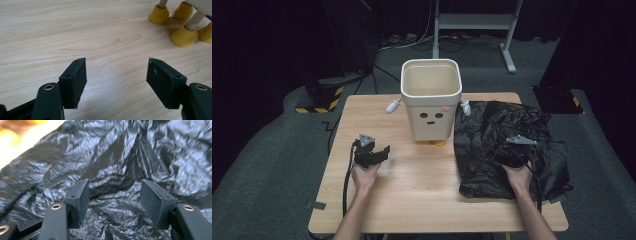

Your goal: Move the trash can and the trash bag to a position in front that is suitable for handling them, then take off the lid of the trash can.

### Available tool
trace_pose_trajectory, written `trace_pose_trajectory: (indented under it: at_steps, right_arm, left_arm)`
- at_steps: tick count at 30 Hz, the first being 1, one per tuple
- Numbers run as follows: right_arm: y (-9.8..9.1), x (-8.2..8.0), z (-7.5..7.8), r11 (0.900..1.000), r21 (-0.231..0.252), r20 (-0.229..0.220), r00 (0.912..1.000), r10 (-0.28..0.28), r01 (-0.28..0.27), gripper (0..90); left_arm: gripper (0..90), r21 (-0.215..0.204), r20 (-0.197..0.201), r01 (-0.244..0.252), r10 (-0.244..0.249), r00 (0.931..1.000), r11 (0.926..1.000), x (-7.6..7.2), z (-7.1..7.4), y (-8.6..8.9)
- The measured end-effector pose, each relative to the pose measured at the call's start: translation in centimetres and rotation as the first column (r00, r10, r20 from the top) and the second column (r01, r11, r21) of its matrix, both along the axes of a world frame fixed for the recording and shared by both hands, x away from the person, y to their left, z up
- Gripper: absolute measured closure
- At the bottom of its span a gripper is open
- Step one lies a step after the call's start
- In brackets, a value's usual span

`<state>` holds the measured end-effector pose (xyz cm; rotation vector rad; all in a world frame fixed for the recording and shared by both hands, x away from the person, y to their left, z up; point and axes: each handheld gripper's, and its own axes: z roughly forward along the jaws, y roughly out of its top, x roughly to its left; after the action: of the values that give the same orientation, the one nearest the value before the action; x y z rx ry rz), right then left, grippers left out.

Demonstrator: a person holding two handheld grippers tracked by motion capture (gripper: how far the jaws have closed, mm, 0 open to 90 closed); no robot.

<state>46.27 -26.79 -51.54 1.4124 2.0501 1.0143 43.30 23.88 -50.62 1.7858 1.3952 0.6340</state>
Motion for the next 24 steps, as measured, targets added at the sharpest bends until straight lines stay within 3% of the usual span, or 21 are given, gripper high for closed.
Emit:
trace_pose_trajectory:
  at_steps: [3, 10, 16, 24]
  right_arm:
    - [0.0, 0.1, -0.7, 0.9998, -0.021, -0.027, 0.9996, 0.0, 0.0, 40.2]
    - [0.2, 0.1, -0.7, 0.9987, -0.051, -0.022, 0.9998, 0.002, -0.003, 36.4]
    - [0.4, 0.3, -0.8, 0.9975, -0.07, -0.022, 0.9997, 0.008, -0.01, 31.7]
    - [0.1, 0.9, -0.8, 0.997, -0.078, -0.037, 0.9993, -0.002, -0.001, 19.5]
  left_arm:
    - [32.3, 0.003, -0.007, -0.011, 0.011, 0.9999, 0.9999, 0.3, -0.4, 0.0]
    - [32.4, -0.005, -0.024, -0.042, 0.042, 0.9988, 0.9991, 0.7, -1.3, 0.1]
    - [32.5, 0.06, -0.034, -0.037, 0.039, 0.9987, 0.9975, 1.0, -1.6, -0.2]
    - [32.3, 0.096, -0.049, -0.038, 0.043, 0.9979, 0.9947, 1.4, -2.0, -0.5]
